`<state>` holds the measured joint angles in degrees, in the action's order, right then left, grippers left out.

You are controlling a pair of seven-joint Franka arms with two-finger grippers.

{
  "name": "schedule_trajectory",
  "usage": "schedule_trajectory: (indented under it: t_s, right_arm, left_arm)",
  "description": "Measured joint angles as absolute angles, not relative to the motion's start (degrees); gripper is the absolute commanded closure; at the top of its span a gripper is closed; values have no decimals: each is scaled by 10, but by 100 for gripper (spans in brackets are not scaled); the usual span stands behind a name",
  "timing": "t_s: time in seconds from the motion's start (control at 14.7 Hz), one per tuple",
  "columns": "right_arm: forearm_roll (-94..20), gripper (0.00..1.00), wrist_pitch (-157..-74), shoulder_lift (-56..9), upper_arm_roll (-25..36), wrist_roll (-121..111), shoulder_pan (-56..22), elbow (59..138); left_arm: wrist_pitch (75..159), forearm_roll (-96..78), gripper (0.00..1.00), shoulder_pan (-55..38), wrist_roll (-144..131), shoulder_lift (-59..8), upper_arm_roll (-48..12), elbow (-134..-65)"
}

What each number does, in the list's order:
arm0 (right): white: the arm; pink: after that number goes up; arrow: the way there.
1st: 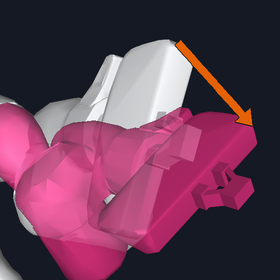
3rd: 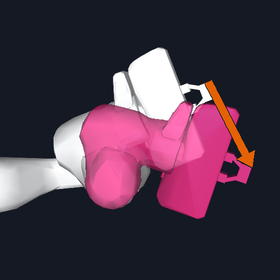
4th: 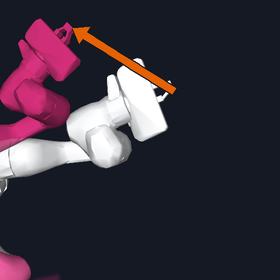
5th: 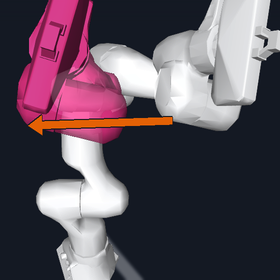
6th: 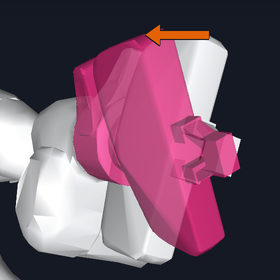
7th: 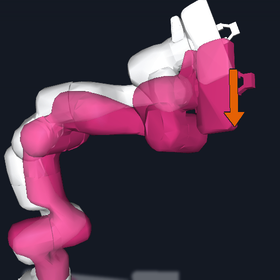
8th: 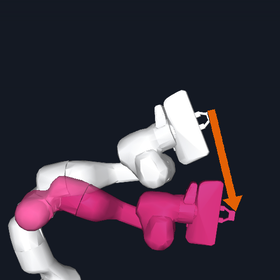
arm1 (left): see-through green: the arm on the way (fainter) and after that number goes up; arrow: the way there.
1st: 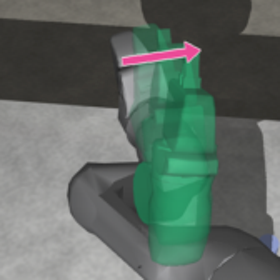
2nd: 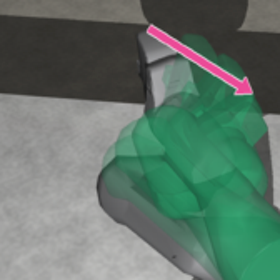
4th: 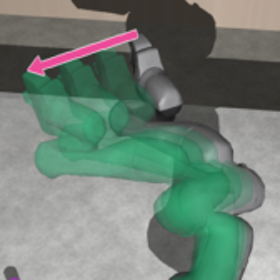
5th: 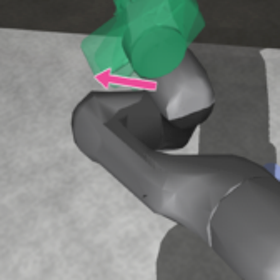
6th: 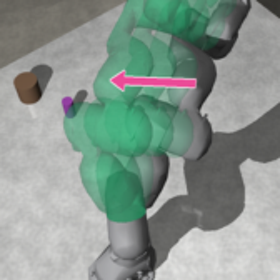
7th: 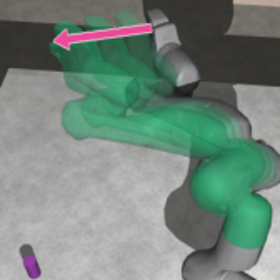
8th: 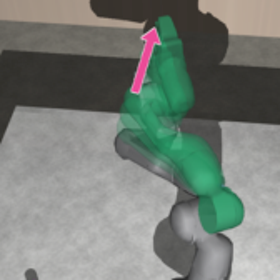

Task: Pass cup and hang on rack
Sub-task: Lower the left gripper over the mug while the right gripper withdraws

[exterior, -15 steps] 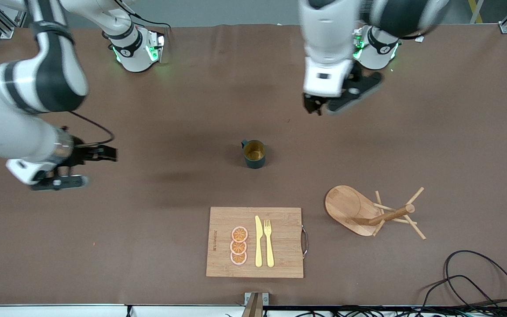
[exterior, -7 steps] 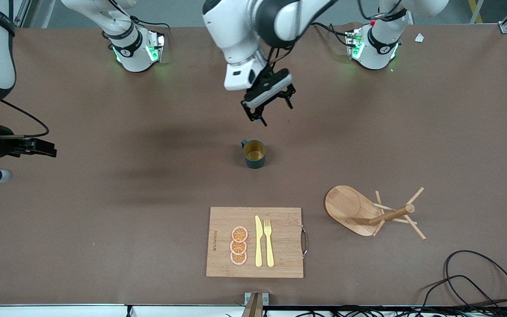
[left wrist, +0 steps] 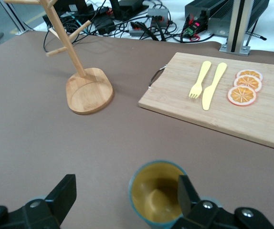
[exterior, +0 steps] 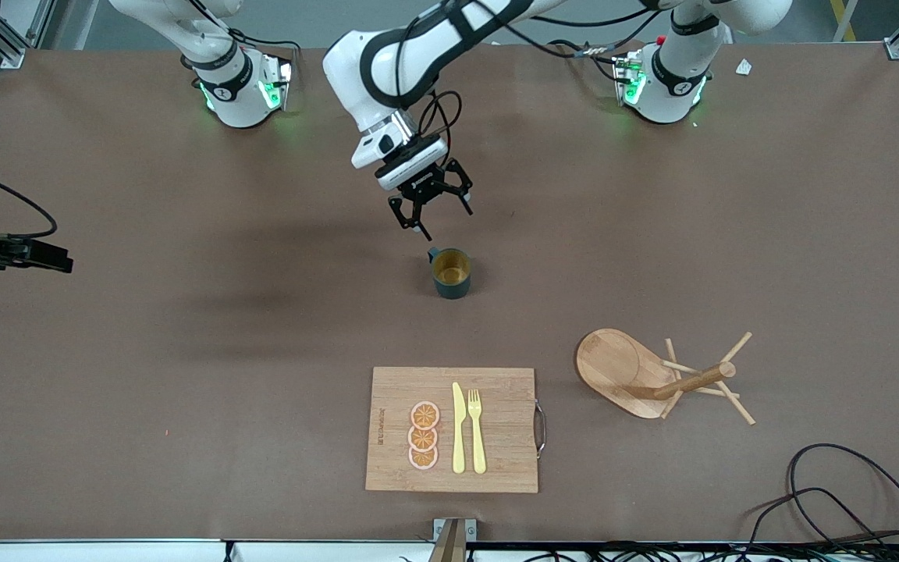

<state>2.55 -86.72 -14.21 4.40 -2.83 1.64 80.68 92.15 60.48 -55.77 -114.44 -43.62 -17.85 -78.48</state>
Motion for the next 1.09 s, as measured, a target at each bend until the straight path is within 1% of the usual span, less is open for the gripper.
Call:
schedule_trajectory:
  t_s: [0.2,0.34,0.48,0.61,1.09]
  right_arm:
    - [25,0,-849,-142,38,-28,15,805]
    - [25,0,-827,-142,33,-28,14,805]
    - [25,0,-821,-143,31,-28,14,805]
    - [25,0,-820,-142,31,-28,14,805]
    - [10,0,-813,-111,29,-28,11,811]
  left_arm:
    - [922,655,6,-573,-1213,-498,-178,-778]
    - [922,669,6,-582,-1236,-534,-175,-759]
    - [924,672,6,-601,-1239,-557,-152,-736]
    - [940,672,6,-615,-1239,-564,-130,-723]
    - [977,672,6,-616,-1264,-584,-107,-719]
